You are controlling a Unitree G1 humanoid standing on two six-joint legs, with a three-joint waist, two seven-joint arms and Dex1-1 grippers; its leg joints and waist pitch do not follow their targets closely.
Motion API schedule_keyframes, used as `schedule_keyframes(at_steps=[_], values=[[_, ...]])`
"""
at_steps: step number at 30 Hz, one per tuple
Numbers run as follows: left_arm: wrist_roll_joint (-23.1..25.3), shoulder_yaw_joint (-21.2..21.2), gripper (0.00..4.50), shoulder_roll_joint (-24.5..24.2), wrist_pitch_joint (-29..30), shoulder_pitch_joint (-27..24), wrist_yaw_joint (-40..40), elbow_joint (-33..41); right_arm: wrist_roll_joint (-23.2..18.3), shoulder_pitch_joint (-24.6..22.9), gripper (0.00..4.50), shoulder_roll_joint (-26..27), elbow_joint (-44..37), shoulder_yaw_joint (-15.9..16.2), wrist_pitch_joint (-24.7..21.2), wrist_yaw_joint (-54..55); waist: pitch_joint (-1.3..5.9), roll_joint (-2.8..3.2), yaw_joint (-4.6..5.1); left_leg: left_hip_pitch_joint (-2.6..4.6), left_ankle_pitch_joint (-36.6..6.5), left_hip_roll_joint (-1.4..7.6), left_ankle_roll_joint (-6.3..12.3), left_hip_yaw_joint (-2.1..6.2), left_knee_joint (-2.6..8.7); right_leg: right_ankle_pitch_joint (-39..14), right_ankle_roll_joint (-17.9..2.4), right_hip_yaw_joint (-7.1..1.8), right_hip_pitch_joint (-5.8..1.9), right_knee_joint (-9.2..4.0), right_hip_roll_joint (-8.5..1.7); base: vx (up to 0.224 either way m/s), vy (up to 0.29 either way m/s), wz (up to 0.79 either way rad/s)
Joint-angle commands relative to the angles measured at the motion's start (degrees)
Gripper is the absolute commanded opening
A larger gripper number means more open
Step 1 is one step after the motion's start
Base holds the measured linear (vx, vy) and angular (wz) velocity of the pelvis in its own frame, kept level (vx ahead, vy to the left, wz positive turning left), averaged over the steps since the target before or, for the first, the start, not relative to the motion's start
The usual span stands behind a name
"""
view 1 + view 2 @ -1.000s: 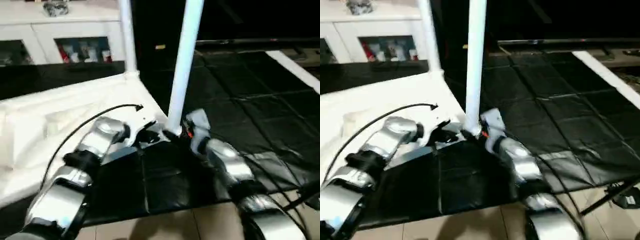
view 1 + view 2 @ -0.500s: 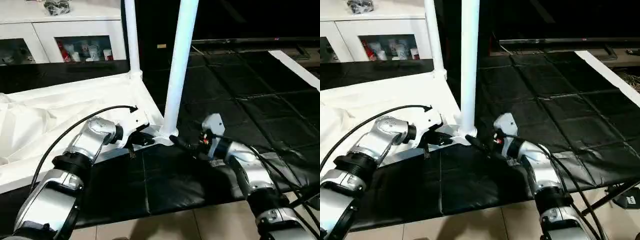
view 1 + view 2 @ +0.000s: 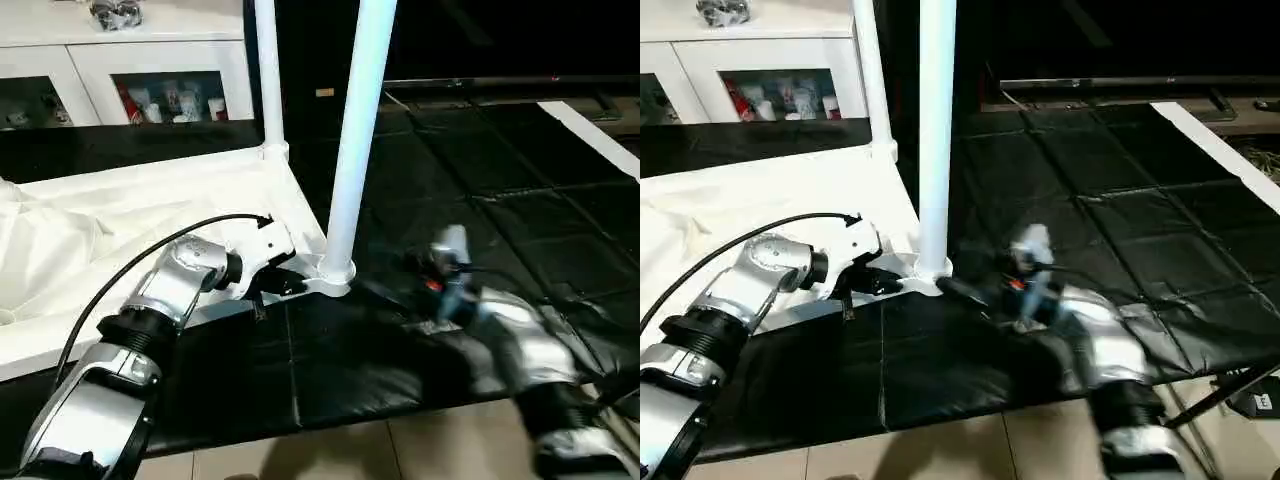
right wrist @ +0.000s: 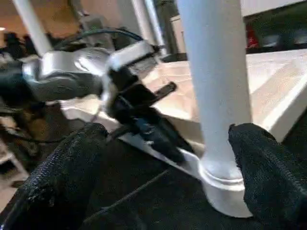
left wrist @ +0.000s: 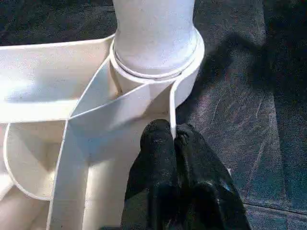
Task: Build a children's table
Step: Rotate leg to tighten
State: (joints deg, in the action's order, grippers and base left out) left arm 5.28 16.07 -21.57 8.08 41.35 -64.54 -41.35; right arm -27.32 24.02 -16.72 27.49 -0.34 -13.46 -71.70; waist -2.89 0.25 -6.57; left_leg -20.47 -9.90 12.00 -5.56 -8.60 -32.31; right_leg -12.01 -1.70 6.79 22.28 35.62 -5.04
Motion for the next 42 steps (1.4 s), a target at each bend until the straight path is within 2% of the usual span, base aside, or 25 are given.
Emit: schedule_keyframes(at_steps=[1, 4, 5, 6, 7, 8, 9, 10, 14, 16, 20, 21, 28, 31, 32, 35, 37, 38, 41, 42], values=[[0.8, 1.3, 0.0, -0.7, 0.4, -0.8, -1.4, 0.1, -1.1, -0.5, 4.37, -0.6, -1.0, -0.5, -1.1, -1.3, 3.97, -0.33, -0.57, -0.47, -5.7, 1.25, 5.54, -0.53, 2.55, -3.7, -12.2, -3.38, -3.77, -4.25, -3.87, 0.0, 0.0, 0.0], [0.8, 1.4, 0.0, -0.7, 0.5, -0.9, -1.6, 0.3, -0.8, -0.7, 4.37, -1.2, -1.6, -0.6, -0.9, -0.9, 3.98, -0.4, -0.53, -0.47, -5.5, 1.21, 5.04, -0.51, 2.58, -4.4, -11.9, -3.35, -3.72, -4.3, -3.84, 0.0, 0.0, 0.0], [0.8, 1.5, 0.0, -0.7, 0.4, -0.9, -1.6, 0.3, 0.1, -0.9, 4.37, -1.2, -2.2, -0.3, 0.4, -0.2, 3.98, -0.45, -0.48, -0.44, -5.5, 1.22, 4.96, -0.52, 2.58, -4.4, -11.9, -3.35, -3.67, -4.3, -3.82, 0.0, 0.0, 0.0], [0.8, 1.5, 0.0, -0.8, 0.3, -1.0, -1.6, 0.3, 4.1, -1.1, 4.37, -0.6, -2.4, 0.5, 6.3, 3.2, 3.93, -0.45, -0.55, -0.46, -5.4, 1.29, 4.32, -0.5, 2.62, -4.9, -11.4, -3.4, -3.48, -4.34, -4.05, 0.0, 0.0, 0.0], [0.8, 1.5, 0.0, -0.8, 0.3, -1.0, -1.6, 0.3, 4.1, -1.1, 4.37, -0.6, -2.4, 0.5, 6.3, 3.2, 3.94, -0.46, -0.5, -0.38, -5.4, 1.18, 4.07, -0.53, 2.63, -5.1, -11.3, -3.4, -3.51, -4.36, -3.96, 0.0, 0.0, 0.0], [0.8, 1.5, 0.0, -0.8, 0.3, -1.0, -1.6, 0.4, 7.3, -1.0, 4.37, 0.1, -1.7, 0.9, 12.3, 6.0, 3.93, -0.47, -0.47, -0.44, -5.3, 1.17, 3.87, -0.49, 2.67, -5.1, -11.1, -3.43, -3.56, -4.31, -3.98, 0.0, 0.0, 0.0], [0.8, 1.6, 0.0, -0.9, 0.4, -1.2, -1.7, 0.6, 9.0, -0.9, 4.37, 0.9, -1.4, 0.9, 16.4, 7.7, 3.92, -0.43, -0.33, -0.42, -5.4, 1.04, 3.49, -0.52, 2.7, -5.4, -10.9, -3.41, -3.57, -4.36, -3.92, 0.0, 0.0, 0.0], [0.7, 1.6, 0.0, -0.9, 0.5, -1.3, -1.8, 0.8, 9.3, -0.5, 4.37, 1.7, -1.3, 0.5, 18.5, 8.9, 3.94, -0.39, -0.33, -0.39, -5.6, 1.12, 3.42, -0.52, 2.7, -5.6, -10.8, -3.45, -3.51, -4.34, -4.03, 0.0, 0.0, 0.0], [0.7, 1.7, 0.0, -0.9, 0.7, -1.4, -2.0, 1.0, 9.7, 0.2, 4.37, 2.8, -1.0, -0.3, 21.5, 10.4, 3.89, -0.23, -0.15, -0.23, -6.1, 1.27, 4.28, -0.45, 2.79, -4.9, -11.4, -3.52, -3.49, -4.26, -3.81, 0.0, 0.0, 0.0], [0.7, 1.7, 0.0, -0.8, 0.7, -1.4, -1.9, 1.1, 9.4, 0.3, 4.37, 3.0, -1.2, -0.5, 21.4, 10.0, 3.91, -0.27, -0.12, -0.23, -5.9, 1.22, 4.69, -0.45, 2.74, -3.6, -11.9, -3.53, -3.57, -4.11, -3.72, 0.0, 0.0, 0.0], [0.7, 1.8, 0.0, -0.8, 0.5, -1.4, -1.8, 1.0, 11.2, 0.4, 4.37, 2.0, -0.4, 0.9, 24.0, 9.4, 3.98, -0.31, -0.16, -0.33, -5.5, 1.13, 5.29, -0.5, 2.56, -2.5, -12.2, -3.52, -3.69, -4.01, -3.8, 0.0, 0.0, 0.0], [0.8, 1.8, 0.0, -0.8, 0.6, -1.4, -1.8, 1.0, 12.4, 0.5, 4.37, 1.6, 0.5, 1.6, 26.1, 9.3, 3.98, -0.53, -0.18, -0.43, -5.3, 1.1, 5.3, -0.53, 2.51, -2.6, -12.1, -3.52, -3.71, -3.93, -3.81, 0.0, 0.0, 0.0], [0.9, 2.0, 0.0, -0.8, 0.2, -1.8, -1.9, 1.4, 17.9, 1.6, 4.37, 1.0, 3.6, 4.2, 34.9, 11.1, 3.93, -0.47, -0.06, -0.34, -5.7, 1.13, 5.33, -0.51, 2.53, -4.1, -11.8, -3.53, -3.65, -4.0, -3.72, 0.0, 0.0, 0.0], [1.0, 2.2, 0.0, -1.0, -0.3, -2.0, -2.2, 1.6, 18.7, 2.0, 4.37, 1.2, 4.1, 4.6, 35.9, 11.2, 3.99, -0.49, -0.02, -0.31, -5.0, 1.1, 5.89, -0.51, 2.44, -1.9, -12.3, -3.56, -3.67, -3.79, -3.64, 0.0, 0.0, 0.0], [1.1, 2.2, 0.0, -1.0, -0.4, -2.0, -2.3, 1.6, 18.7, 2.1, 4.37, 1.3, 4.3, 4.6, 36.1, 11.2, 4.03, -0.25, -0.03, -0.29, -4.9, 1.1, 5.98, -0.48, 2.41, -1.4, -12.5, -3.55, -3.67, -3.79, -3.65, 0.0, 0.0, 0.0], [1.1, 2.5, 0.0, -1.0, -1.0, -2.1, -2.6, 1.4, 19.5, 2.5, 4.37, 1.2, 5.4, 4.8, 37.6, 11.6, 4.04, -0.37, -0.01, -0.34, -5.3, 1.11, 6.09, -0.49, 2.39, -1.4, -12.8, -3.53, -3.73, -3.76, -3.7, 0.0, 0.0, 0.0], [1.2, 2.5, 0.0, -1.0, -1.2, -2.0, -2.6, 1.2, 20.1, 2.8, 4.37, 1.0, 6.5, 5.2, 38.9, 11.8, 4.07, -0.14, -0.03, -0.28, -5.4, 1.12, 6.11, -0.45, 2.38, -1.4, -12.9, -3.53, -3.71, -3.72, -3.66, 0.0, 0.0, 0.0], [1.2, 2.6, 0.0, -1.0, -1.3, -2.1, -2.7, 1.1, 20.3, 3.0, 4.37, 0.9, 7.2, 5.4, 39.6, 12.0, 4.04, -0.22, 0.05, -0.26, -5.6, 1.13, 6.05, -0.48, 2.39, -1.5, -13.1, -3.52, -3.68, -3.77, -3.65, 0.0, 0.0, 0.0], [1.0, 2.9, 0.0, -1.2, -1.7, -2.3, -3.9, 1.5, 20.3, 3.0, 4.37, 0.9, 7.7, 5.4, 38.6, 12.2, 4.01, -0.31, 0.02, -0.26, -5.9, 1.09, 6.02, -0.49, 2.39, -2.0, -13.1, -3.55, -3.75, -3.77, -3.61, 0.0, 0.0, 0.0], [0.3, 3.2, 0.0, -1.5, -3.1, -2.8, -6.0, 2.5, 18.5, 3.1, 4.37, 1.1, 7.6, 4.9, 35.6, 11.0, 3.99, -0.45, 0.03, -0.26, -6.1, 1.13, 6.14, -0.49, 2.4, -2.3, -13.0, -3.58, -3.76, -3.8, -3.63, 0.0, 0.0, 0.0]])
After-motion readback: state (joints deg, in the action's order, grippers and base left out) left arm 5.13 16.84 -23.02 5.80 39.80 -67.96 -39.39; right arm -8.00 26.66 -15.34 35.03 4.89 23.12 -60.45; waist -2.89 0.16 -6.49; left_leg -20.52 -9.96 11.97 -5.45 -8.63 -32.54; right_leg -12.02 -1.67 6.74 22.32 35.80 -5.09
